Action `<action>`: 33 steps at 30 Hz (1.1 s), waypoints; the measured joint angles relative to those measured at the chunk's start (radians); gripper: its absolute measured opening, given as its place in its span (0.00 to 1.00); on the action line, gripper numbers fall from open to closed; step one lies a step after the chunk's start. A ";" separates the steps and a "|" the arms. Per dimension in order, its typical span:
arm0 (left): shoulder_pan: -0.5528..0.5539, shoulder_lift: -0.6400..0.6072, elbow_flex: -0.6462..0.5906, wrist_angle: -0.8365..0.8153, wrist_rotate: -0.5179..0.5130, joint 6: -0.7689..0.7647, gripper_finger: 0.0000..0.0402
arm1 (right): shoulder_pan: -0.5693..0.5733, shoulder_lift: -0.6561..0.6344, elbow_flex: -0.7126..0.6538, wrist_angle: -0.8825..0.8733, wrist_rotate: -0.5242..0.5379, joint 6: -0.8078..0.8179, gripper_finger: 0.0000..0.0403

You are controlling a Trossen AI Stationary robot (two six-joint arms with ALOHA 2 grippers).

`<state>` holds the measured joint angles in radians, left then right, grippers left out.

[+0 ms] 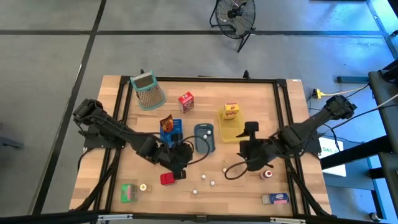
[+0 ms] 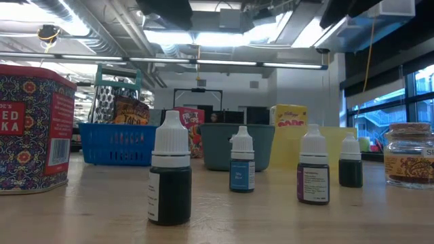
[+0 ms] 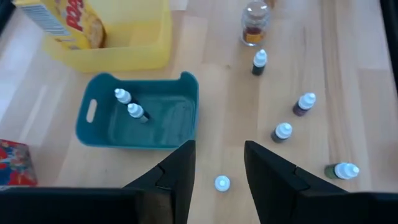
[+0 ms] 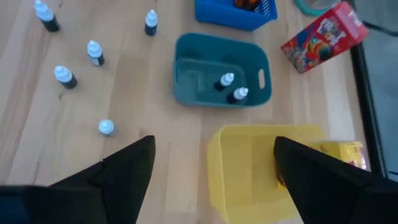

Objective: Pick & Place Kitchen Items
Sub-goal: Put the red seasoning can into the blue bin

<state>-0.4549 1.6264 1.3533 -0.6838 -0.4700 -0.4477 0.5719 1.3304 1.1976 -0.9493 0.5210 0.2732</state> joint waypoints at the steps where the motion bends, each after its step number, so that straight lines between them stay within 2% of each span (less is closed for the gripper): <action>1: -0.001 0.000 0.002 -0.001 -0.010 -0.003 0.33 | 0.008 0.000 0.000 -0.001 0.012 0.000 0.83; 6: 0.000 0.000 0.003 0.001 -0.030 -0.011 0.36 | 0.040 0.000 0.000 -0.002 0.044 -0.005 0.82; 15: 0.031 0.000 0.003 0.011 -0.033 -0.122 0.52 | 0.084 0.000 0.000 -0.003 0.047 -0.026 0.82; 22: 0.069 0.000 0.003 0.012 -0.003 -0.196 0.60 | 0.112 0.000 -0.087 0.053 0.058 -0.057 0.82; 25: 0.082 0.000 0.007 0.011 0.044 -0.221 0.62 | 0.122 0.000 -0.124 0.113 0.062 -0.058 0.82; 28: 0.086 0.000 0.029 0.014 0.079 -0.211 0.62 | 0.147 0.000 -0.133 0.137 0.062 -0.078 0.82; 33: 0.065 0.000 0.079 -0.007 0.114 -0.052 0.63 | 0.178 0.000 -0.133 0.149 0.111 -0.082 0.82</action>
<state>-0.3898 1.6268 1.4325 -0.6911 -0.3563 -0.5002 0.7501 1.3308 1.0649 -0.7998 0.6316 0.1909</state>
